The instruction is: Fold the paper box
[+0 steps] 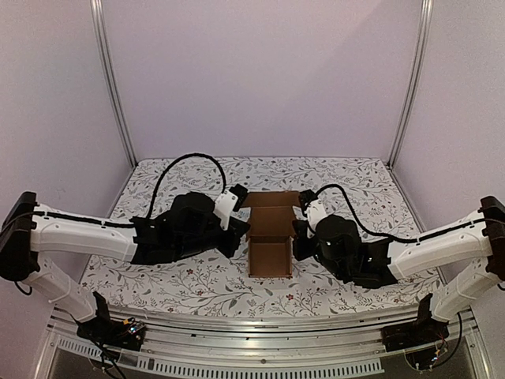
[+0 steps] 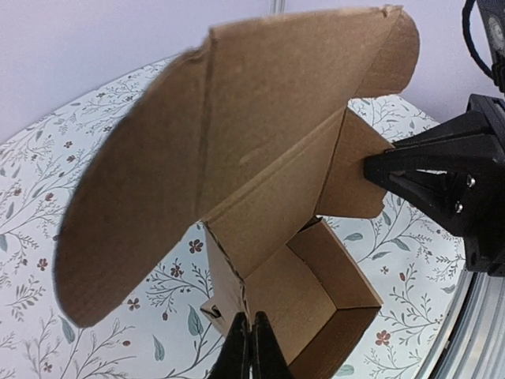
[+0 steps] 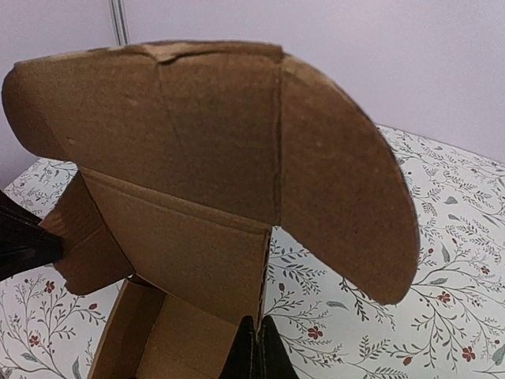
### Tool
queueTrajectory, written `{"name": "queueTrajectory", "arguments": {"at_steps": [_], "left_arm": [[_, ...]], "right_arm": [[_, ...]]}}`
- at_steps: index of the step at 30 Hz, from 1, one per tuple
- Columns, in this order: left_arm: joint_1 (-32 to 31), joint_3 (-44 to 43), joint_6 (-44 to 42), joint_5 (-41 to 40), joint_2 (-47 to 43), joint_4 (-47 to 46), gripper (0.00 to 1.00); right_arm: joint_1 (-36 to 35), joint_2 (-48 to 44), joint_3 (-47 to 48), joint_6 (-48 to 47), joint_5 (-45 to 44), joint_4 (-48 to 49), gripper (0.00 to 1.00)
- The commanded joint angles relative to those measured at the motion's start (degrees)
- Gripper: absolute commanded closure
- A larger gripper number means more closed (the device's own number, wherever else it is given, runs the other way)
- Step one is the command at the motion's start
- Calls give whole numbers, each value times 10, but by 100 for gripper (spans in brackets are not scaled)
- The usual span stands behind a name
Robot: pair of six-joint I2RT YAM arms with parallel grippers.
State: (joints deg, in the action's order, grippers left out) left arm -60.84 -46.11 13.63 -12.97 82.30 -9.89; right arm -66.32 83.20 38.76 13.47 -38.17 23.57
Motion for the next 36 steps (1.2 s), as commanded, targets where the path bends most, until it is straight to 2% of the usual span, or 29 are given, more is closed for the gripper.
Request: {"name": "queueTrajectory", "arguments": {"at_steps": [1,17,36], "left_arm": [[-15,-27,16,-30,29,-6,100],[-31,-90,58,-45,120,25,100],[-62,-83,68,-67,137,36,100]], "right_arm": [[-10,35,29,40,-35,-12,100],[-32,100,75,101,-107,-66,100],[-55,149,96,145,-114,-89,100]]}}
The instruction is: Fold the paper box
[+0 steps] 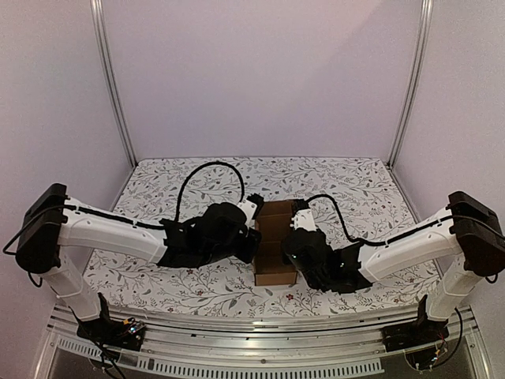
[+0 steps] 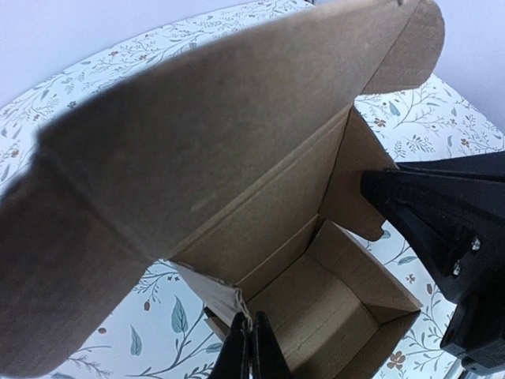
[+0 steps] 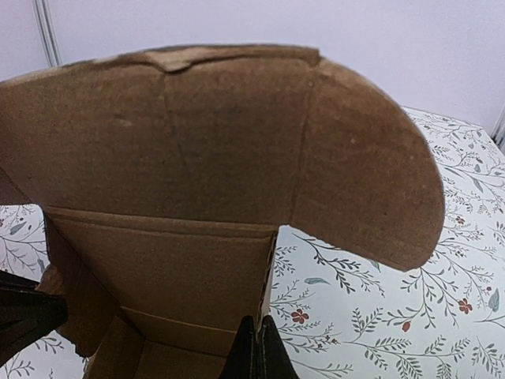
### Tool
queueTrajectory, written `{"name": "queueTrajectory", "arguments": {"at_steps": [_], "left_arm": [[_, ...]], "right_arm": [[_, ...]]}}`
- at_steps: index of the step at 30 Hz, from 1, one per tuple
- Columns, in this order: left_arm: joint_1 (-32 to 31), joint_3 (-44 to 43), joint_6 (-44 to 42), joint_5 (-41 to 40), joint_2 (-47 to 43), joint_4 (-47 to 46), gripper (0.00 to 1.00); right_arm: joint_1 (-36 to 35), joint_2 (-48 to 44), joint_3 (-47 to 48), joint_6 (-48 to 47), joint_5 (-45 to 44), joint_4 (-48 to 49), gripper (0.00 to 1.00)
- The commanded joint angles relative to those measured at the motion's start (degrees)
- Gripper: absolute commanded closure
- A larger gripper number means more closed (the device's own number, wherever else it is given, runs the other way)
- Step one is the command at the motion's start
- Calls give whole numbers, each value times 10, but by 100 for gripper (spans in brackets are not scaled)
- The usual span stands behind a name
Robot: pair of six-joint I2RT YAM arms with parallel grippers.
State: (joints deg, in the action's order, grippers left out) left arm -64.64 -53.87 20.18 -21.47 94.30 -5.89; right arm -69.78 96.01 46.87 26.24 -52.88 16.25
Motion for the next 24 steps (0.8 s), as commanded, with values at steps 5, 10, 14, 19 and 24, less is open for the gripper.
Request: {"name": "queueTrajectory", "arguments": {"at_steps": [5,10,14,19,24], "left_arm": [[-29,6,8,14,21,-9,100],[-33,18,15,13,25,-14,100],[-36,26,17,9,28,-20,100],[-41,32,18,8,34,-26,100],[-45,38,15,3,41,-31,100]], "right_arm": [[-28,30,16,25,28,-24,100],[-35,36,12,38,23,-34,100],[-38,40,8,49,23,-43,100],[-39,43,5,58,20,-53,100],[-39,50,1,68,19,-57,100]]}}
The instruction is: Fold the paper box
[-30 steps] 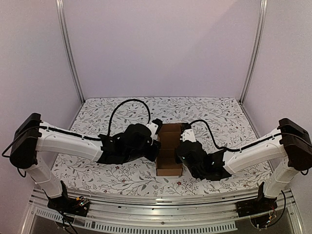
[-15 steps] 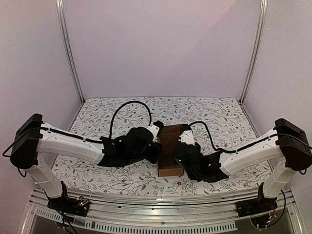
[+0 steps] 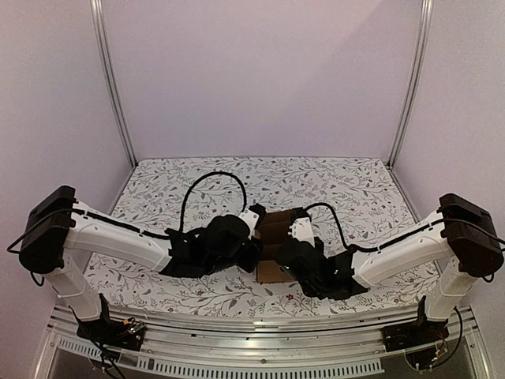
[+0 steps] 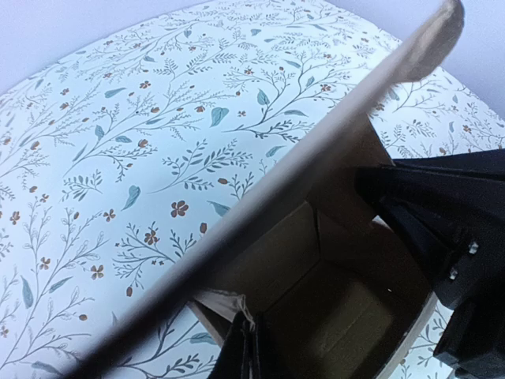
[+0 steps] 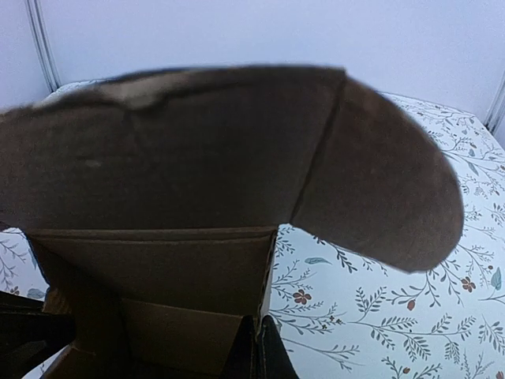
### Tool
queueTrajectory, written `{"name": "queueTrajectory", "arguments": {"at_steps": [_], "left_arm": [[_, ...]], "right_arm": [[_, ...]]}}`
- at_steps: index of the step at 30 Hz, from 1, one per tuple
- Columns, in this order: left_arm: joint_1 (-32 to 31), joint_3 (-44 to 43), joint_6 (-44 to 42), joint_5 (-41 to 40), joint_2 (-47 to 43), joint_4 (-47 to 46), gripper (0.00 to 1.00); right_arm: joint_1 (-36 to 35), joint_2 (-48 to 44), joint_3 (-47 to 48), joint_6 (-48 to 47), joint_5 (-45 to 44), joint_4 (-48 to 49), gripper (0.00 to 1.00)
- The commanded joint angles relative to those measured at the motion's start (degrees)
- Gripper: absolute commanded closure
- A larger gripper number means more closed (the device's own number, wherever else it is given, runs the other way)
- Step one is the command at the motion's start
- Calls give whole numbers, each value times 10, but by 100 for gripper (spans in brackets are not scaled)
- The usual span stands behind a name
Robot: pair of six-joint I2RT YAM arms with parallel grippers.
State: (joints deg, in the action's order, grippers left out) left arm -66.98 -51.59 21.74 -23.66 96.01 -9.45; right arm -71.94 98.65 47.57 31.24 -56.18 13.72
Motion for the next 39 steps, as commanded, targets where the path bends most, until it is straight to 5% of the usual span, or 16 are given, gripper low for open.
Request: {"name": "queueTrajectory", "arguments": {"at_steps": [1,11,28,39], "left_arm": [[-22,16,-3,24,26,5,100],[-23,16,-10,16,28,9,100],[-31,11,-15,-20,50,8,100],[-34,17,-16,-37,66,-18,100]], "right_arm": [[-18,25,-7,19,51,-32,100],[-19,19,-8,19,49,-35,99],[-18,-58,-35,3,36,-51,53],[-18,-163,-71,7,49,-115,32]]}}
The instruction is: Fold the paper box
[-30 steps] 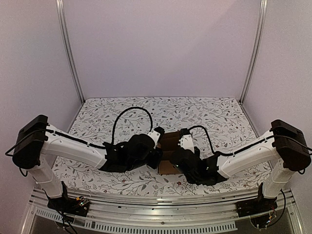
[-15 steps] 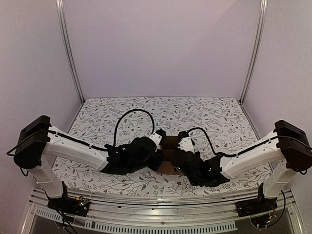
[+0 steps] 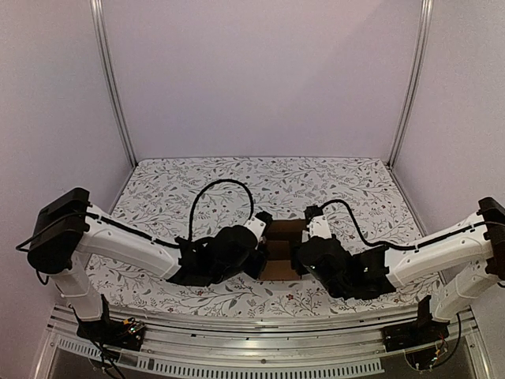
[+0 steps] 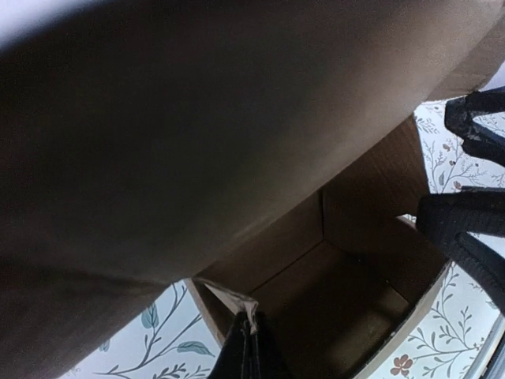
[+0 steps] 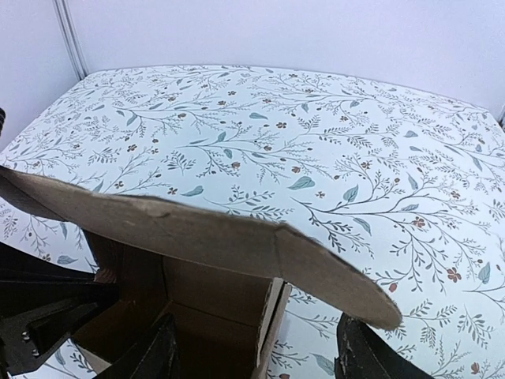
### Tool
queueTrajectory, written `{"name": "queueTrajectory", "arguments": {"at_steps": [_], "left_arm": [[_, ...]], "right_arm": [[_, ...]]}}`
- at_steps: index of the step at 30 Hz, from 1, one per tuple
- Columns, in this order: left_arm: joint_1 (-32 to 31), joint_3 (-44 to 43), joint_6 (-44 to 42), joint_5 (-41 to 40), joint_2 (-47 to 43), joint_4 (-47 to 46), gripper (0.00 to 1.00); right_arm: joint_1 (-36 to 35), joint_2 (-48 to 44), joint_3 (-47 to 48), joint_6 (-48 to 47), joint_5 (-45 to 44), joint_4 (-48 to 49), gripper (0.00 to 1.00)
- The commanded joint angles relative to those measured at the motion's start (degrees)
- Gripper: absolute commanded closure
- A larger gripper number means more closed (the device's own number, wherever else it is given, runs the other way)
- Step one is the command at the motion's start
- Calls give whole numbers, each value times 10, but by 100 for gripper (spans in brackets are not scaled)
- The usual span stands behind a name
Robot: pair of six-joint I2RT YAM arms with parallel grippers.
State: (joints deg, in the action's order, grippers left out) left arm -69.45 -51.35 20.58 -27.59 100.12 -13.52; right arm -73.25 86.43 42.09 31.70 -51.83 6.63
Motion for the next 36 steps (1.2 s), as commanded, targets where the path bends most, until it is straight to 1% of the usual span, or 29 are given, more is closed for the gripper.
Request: {"name": "queueTrajectory", "arguments": {"at_steps": [1,5,10,15,18,21,26,29,34,36], "left_arm": [[-10,18,-6,-1,25,14,100],[-15,22,-29,-13,39,-22,100],[-20,38,-59,-27,56,-90,100],[-23,38,-78,-39,79,-128,100],[-26,36,-93,-50,92,-147,100],[-30,35,-109,-63,103,-160,100],[-36,35,-140,-77,115,-191,100],[-39,34,-153,-93,124,-203,100],[-43,26,-162,-113,137,-206,100],[-45,23,-162,-120,141,-206,100]], "right_arm": [[-5,-55,-20,2,4,-54,31],[-5,-100,-28,-11,5,-93,28],[-3,-159,-23,-54,24,-138,27],[9,-212,11,-98,49,-188,27],[24,-225,37,-118,81,-200,28],[47,-222,73,-125,119,-218,29],[97,-194,128,-115,194,-246,35],[118,-162,160,-105,219,-258,39],[125,-95,208,-107,235,-258,46],[133,-65,223,-108,246,-257,52]]}}
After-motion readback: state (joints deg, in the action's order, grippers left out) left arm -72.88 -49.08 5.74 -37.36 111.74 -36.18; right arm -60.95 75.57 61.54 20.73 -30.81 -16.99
